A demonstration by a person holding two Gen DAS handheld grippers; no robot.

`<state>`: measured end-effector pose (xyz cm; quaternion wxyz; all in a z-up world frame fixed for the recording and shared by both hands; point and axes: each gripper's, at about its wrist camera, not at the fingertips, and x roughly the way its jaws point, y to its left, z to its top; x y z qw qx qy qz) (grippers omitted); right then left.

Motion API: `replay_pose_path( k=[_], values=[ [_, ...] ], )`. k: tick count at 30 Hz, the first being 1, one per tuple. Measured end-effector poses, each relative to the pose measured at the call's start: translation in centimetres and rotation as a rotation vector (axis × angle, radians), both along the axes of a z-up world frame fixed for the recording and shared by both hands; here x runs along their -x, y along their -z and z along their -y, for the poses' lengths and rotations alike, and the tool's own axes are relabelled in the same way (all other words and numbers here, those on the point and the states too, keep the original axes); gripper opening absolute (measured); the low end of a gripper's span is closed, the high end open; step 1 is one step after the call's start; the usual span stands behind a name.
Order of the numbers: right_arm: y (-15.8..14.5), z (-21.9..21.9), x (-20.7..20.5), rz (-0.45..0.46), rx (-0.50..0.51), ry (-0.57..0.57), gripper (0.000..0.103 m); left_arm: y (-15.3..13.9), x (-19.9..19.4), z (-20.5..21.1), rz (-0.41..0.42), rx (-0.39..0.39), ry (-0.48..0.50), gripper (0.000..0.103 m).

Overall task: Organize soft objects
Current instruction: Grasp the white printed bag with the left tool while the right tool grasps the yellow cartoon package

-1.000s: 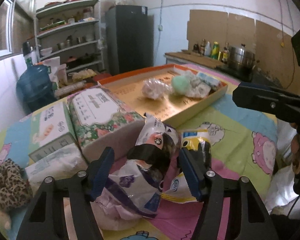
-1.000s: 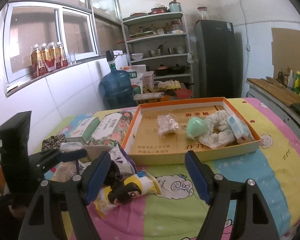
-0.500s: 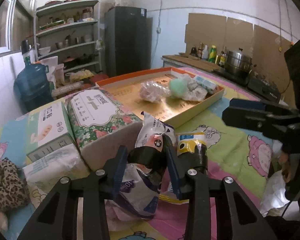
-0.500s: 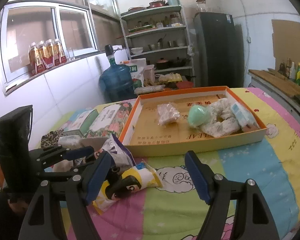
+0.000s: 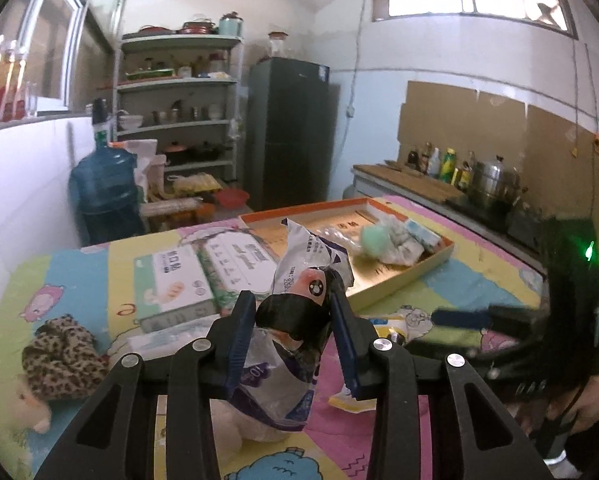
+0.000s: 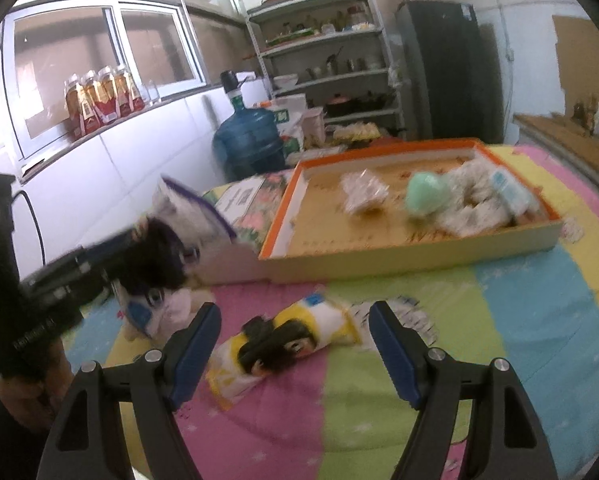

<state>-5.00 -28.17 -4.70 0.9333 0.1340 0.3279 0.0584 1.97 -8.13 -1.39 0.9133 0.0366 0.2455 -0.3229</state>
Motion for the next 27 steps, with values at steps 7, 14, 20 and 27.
replay_pose_path(
  k=[7,14,20,27],
  values=[
    [2.2,-0.3,-0.4,-0.085,-0.13,0.01,0.076,0.0,-0.2,-1.9,-0.021,0.053,-0.02,0.04],
    [3.6,0.7,-2.2,-0.124,-0.325,0.079,0.076,0.1,-0.1,-2.8,-0.019,0.068,-0.036,0.04],
    [3.4,-1.1,-3.4,-0.136,-0.226,0.097,0.077,0.7,-0.3,-3.4,-0.041,0.076,-0.042,0.04],
    [3.2,-2.4,-3.7,-0.135,-0.115,0.085,0.051,1.4,-0.5,-3.0,-0.068,0.079,-0.043,0.04]
  ],
)
